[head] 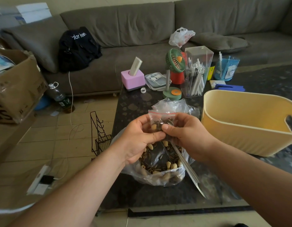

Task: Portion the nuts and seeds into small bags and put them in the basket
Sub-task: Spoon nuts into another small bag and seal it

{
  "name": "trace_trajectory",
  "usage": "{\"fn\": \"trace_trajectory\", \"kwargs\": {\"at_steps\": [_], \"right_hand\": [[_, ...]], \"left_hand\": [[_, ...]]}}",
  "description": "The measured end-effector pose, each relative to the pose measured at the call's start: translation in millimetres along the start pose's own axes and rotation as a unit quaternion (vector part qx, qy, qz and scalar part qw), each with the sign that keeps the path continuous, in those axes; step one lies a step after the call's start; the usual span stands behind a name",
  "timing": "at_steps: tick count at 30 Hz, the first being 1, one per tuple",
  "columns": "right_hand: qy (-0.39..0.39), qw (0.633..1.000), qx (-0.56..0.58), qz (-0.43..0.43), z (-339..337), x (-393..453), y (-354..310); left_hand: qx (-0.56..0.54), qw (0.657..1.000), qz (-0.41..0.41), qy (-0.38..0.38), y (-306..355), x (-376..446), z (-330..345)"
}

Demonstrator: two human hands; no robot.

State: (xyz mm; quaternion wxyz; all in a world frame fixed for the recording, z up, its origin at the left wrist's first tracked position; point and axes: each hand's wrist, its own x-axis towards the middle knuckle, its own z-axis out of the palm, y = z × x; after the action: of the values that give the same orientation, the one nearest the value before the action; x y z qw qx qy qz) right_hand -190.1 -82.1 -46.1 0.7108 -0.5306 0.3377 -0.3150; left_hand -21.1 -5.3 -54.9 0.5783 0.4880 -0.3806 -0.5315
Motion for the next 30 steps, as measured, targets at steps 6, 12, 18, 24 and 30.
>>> {"fn": "trace_trajectory", "kwargs": {"at_steps": [6, 12, 18, 24, 30], "right_hand": [[-0.015, 1.0, 0.013, -0.006, 1.8, -3.2, -6.8], [0.035, 0.999, -0.024, -0.009, -0.8, -1.6, -14.2], [0.059, 0.997, -0.04, -0.035, -2.1, 2.0, -12.6], [0.076, 0.994, -0.072, -0.024, -4.0, 3.5, -10.3], [0.08, 0.993, -0.084, -0.019, -3.1, 1.4, -12.9]], "left_hand": [[0.005, 0.999, -0.026, 0.036, 2.3, 1.9, 1.4], [0.031, 0.998, -0.044, 0.02, 3.9, -1.3, 1.7], [0.012, 0.996, -0.026, 0.086, 6.4, -0.5, 5.4], [0.067, 0.984, 0.032, 0.16, 0.2, 3.9, 3.7], [0.091, 0.975, 0.07, 0.191, -3.8, 4.9, 2.5]]}}
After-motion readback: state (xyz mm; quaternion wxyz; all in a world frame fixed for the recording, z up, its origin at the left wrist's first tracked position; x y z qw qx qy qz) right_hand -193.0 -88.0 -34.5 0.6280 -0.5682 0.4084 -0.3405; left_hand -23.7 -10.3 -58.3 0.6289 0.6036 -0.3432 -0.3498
